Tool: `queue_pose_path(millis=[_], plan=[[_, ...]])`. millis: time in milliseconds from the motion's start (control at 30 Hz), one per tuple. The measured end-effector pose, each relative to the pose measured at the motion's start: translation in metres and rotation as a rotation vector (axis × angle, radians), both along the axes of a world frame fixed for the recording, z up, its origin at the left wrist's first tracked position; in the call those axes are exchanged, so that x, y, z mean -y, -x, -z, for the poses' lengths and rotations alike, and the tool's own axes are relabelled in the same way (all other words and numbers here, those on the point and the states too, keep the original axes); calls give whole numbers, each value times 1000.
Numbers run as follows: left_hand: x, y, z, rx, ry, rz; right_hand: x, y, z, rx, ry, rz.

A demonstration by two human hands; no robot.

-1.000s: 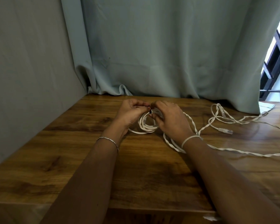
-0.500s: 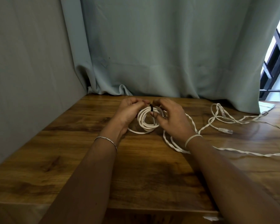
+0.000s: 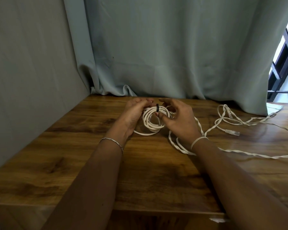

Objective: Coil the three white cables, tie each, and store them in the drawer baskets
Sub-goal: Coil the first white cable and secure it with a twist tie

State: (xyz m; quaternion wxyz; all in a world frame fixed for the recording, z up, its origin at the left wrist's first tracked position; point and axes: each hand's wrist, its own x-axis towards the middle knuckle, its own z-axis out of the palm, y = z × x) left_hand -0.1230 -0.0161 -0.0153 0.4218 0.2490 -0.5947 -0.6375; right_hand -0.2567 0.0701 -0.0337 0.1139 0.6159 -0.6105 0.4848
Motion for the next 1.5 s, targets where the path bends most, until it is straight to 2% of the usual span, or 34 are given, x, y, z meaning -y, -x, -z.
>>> queue_pose_path(millis=[267,500,567,733,867,1000,1100,1200,1333,1500], plan=[[-11,12,1,-108,-10,-9,-3,7,1,-23,49,115],[-25,19,1,-104,43,14,-33,17,-11,-22,13,251],[-35,20,-4,-104,59,32,-48,25,-12,55,19,275],[-66,32,-7,-99,85,70,-89,49,-20,438,95,322],[-104,56,-2,-14,176,110,-129,75,-23,651,151,376],[-139,82,9,139,364,160,-176,105,-21,774,172,466],[-156,96,21,300,608,155,-214,138,-15,881,218,524],[-161,107,31,381,794,116,-250,165,-9,935,223,633],[-169,122,32,381,808,58,-284,197,7,953,208,804],[-176,143,35,399,860,-2,-302,222,9,990,153,906]])
